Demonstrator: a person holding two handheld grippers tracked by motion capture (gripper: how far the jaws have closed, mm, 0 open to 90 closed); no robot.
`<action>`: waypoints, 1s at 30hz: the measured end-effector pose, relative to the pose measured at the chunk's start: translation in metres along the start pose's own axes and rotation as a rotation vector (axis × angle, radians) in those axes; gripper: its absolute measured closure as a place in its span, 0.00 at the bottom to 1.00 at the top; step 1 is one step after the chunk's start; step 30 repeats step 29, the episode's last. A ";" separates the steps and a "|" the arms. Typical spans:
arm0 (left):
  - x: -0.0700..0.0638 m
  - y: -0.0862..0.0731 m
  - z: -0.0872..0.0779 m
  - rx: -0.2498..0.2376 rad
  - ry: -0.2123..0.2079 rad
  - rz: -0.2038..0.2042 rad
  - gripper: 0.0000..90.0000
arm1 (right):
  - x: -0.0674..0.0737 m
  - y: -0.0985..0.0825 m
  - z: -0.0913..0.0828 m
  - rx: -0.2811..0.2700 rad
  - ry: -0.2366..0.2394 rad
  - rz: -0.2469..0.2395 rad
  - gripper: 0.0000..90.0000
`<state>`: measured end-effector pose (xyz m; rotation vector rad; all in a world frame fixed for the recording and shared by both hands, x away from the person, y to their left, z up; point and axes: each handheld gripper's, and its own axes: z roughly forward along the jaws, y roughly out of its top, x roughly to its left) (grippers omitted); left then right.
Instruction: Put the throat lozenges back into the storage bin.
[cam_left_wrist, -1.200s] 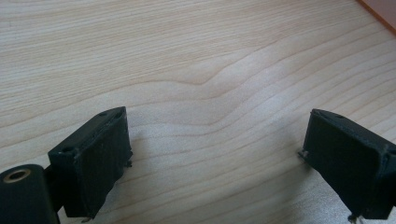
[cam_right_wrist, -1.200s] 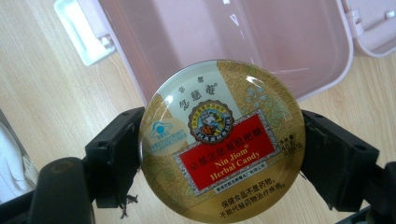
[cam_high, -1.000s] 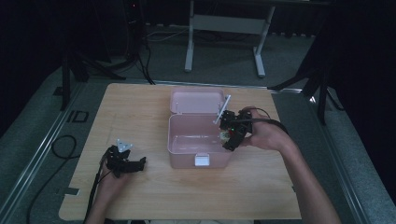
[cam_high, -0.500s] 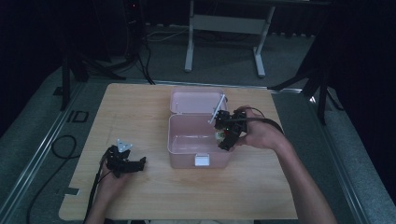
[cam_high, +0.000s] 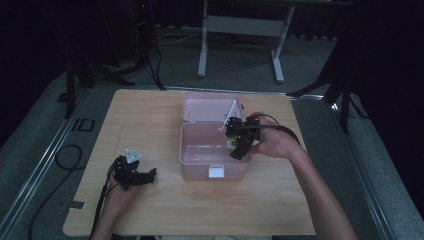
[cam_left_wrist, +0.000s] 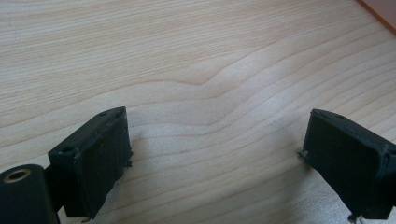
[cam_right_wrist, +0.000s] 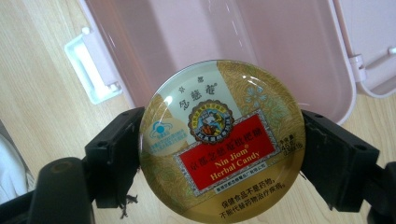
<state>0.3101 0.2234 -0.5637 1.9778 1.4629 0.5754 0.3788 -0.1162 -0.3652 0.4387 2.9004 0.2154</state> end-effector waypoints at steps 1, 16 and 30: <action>0.000 0.000 0.000 0.000 0.000 0.000 0.09 | 0.000 0.000 0.000 -0.001 0.001 0.003 0.22; 0.000 0.000 0.000 0.002 -0.004 0.004 0.09 | -0.006 -0.006 -0.004 -0.012 -0.053 0.023 0.14; 0.000 0.000 0.000 0.001 -0.004 0.005 0.09 | -0.005 -0.039 -0.009 -0.085 -0.075 0.120 0.15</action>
